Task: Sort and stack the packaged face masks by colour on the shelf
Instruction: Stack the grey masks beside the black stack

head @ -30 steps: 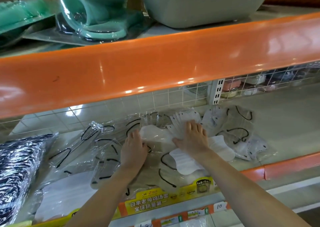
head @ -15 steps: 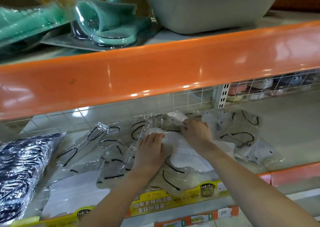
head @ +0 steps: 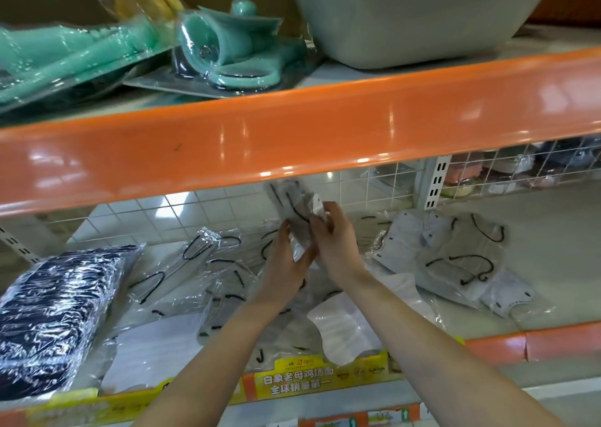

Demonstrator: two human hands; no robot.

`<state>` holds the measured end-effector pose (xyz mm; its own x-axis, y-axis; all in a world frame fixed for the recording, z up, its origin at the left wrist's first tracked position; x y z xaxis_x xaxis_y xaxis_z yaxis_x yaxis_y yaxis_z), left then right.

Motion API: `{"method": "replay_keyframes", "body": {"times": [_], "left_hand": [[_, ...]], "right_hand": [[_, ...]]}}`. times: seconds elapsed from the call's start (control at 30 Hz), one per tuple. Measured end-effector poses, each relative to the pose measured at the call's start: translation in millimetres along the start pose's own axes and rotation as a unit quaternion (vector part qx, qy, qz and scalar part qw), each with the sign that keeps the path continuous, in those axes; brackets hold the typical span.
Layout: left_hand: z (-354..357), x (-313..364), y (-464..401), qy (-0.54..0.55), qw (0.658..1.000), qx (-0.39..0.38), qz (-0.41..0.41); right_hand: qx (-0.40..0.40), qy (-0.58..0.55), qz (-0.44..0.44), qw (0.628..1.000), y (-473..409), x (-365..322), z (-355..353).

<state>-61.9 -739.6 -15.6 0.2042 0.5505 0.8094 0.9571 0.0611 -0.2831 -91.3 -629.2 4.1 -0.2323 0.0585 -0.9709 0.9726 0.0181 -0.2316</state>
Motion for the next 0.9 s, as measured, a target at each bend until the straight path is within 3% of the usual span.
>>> {"method": "replay_keyframes", "body": {"times": [0.17, 0.3, 0.47, 0.63, 0.8, 0.9], "left_hand": [[-10.5, 0.8, -2.2, 0.028, 0.999, 0.004, 0.02], [-21.5, -8.0, -1.8, -0.129, 0.99, 0.024, 0.041], [-25.2, -2.8, 10.9, -0.367, 0.915, 0.039, 0.164], [-19.4, -18.3, 23.2, -0.435, 0.892, 0.016, 0.119], [-27.4, -24.8, 27.1, -0.452, 0.888, 0.028, 0.081], [-33.0, -33.7, 27.8, -0.471, 0.88, 0.011, 0.054]], "right_hand": [[-0.071, -0.221, 0.109, 0.966, 10.7, 8.6, 22.7], [-0.137, -0.292, 0.133, 0.937, 20.3, 7.4, 29.2], [-0.131, -0.147, 0.107, 0.975, 27.3, 23.7, 23.1], [-0.094, 0.054, 0.084, 0.991, 37.5, 50.6, 8.6], [-0.141, 0.222, 0.085, 0.961, 39.7, 63.7, 3.0], [-0.083, 0.257, 0.077, 0.96, 36.7, 67.8, -8.5]]}}
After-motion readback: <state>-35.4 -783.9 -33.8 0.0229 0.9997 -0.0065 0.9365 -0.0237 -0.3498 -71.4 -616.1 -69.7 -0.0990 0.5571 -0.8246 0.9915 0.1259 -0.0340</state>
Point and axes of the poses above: each hand's wrist, its own y-axis away from the middle knuckle, its own z-axis out of the palm, x = y × z, the point moved 6 cm from there along -y, towards the middle knuckle, and after that the axes turned 3 degrees about -y, right-handed, at the moved point
